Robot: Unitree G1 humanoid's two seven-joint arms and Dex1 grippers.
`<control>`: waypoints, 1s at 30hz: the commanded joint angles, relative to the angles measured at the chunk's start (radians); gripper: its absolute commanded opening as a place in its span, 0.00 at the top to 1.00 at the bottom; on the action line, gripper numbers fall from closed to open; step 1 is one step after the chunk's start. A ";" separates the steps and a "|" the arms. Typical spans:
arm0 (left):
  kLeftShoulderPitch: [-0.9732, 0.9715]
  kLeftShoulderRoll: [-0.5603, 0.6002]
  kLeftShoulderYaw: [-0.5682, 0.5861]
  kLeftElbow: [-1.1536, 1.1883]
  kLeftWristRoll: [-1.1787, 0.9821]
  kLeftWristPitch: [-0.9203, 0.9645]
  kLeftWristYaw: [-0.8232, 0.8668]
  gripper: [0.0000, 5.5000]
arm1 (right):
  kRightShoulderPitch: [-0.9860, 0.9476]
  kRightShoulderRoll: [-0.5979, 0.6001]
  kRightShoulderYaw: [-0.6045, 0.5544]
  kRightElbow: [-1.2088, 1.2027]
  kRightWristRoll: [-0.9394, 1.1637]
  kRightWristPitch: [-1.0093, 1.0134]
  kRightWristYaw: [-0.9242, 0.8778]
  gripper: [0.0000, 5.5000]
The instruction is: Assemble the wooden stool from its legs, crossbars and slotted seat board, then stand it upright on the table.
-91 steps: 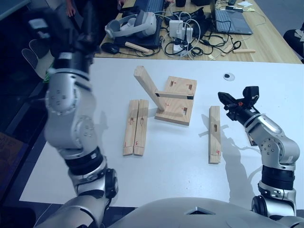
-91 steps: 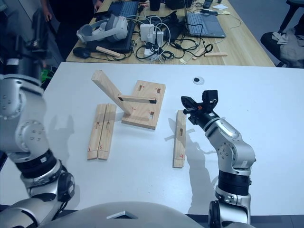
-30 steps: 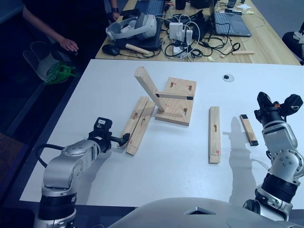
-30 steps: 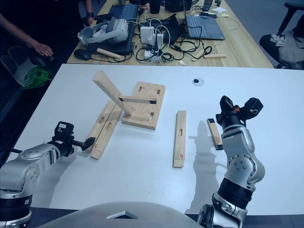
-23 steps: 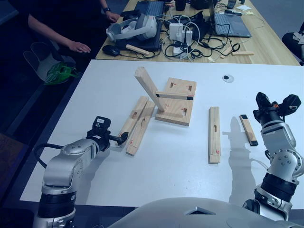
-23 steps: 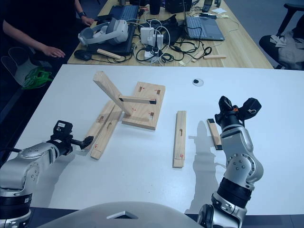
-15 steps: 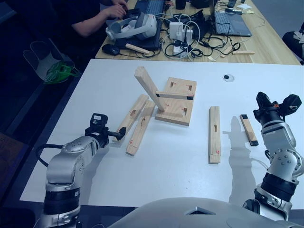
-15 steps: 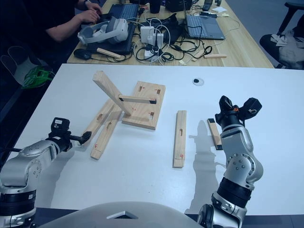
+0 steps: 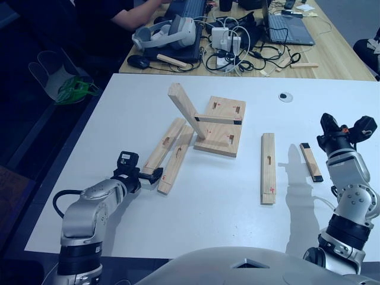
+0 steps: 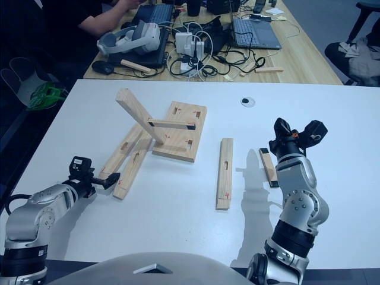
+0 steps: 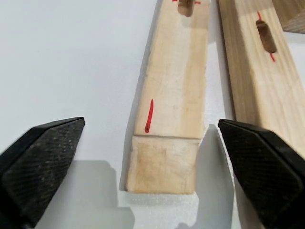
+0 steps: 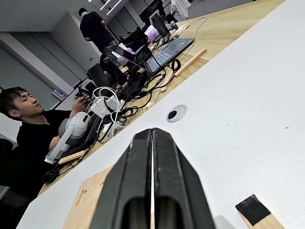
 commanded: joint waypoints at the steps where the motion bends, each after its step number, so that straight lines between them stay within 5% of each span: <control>1: -0.017 0.022 -0.014 0.075 0.040 -0.016 0.007 0.06 | -0.013 -0.010 0.010 0.011 -0.006 -0.005 0.004 1.00; 7: -0.067 0.019 -0.048 0.205 0.066 -0.099 -0.037 0.06 | -0.036 -0.023 0.026 0.052 -0.024 -0.015 0.024 1.00; 24: -0.099 0.029 -0.118 0.325 0.055 -0.152 -0.170 0.56 | -0.156 -0.090 0.046 0.225 -0.155 -0.106 0.082 1.00; 30: -0.098 0.004 -0.091 0.301 0.049 -0.159 -0.143 0.63 | -0.236 -0.110 0.069 0.294 -0.237 -0.162 0.090 1.00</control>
